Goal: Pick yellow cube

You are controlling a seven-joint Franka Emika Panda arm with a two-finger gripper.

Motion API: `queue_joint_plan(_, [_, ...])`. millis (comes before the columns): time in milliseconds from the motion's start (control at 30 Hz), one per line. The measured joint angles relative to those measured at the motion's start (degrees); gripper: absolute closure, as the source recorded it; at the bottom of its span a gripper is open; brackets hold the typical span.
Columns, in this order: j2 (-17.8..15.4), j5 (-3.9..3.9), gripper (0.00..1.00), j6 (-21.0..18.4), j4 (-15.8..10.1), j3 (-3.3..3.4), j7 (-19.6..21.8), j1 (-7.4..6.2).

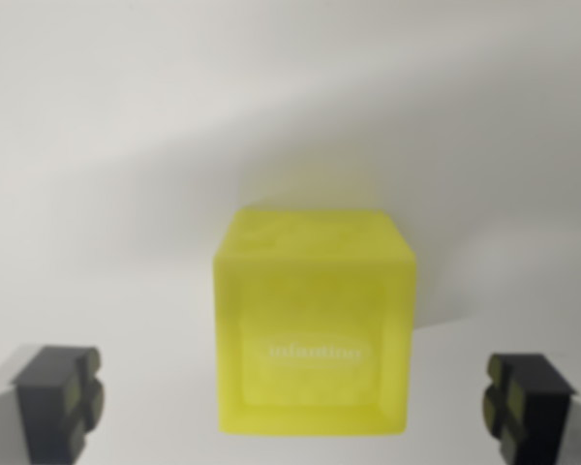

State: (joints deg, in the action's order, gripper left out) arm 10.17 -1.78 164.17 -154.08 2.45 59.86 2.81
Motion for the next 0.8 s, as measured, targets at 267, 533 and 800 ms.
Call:
queue_joint_plan(267, [2.3,-0.7,0.0,3.1,-0.8,-0.05,-0.1,-0.02])
queue_joint_plan(533, [5.0,-1.7,0.0,5.3,-0.4,-0.1,-0.8,-0.18])
queue_joint_plan(800, [7.7,-3.07,0.0,7.5,0.2,-0.2,-1.7,-0.39])
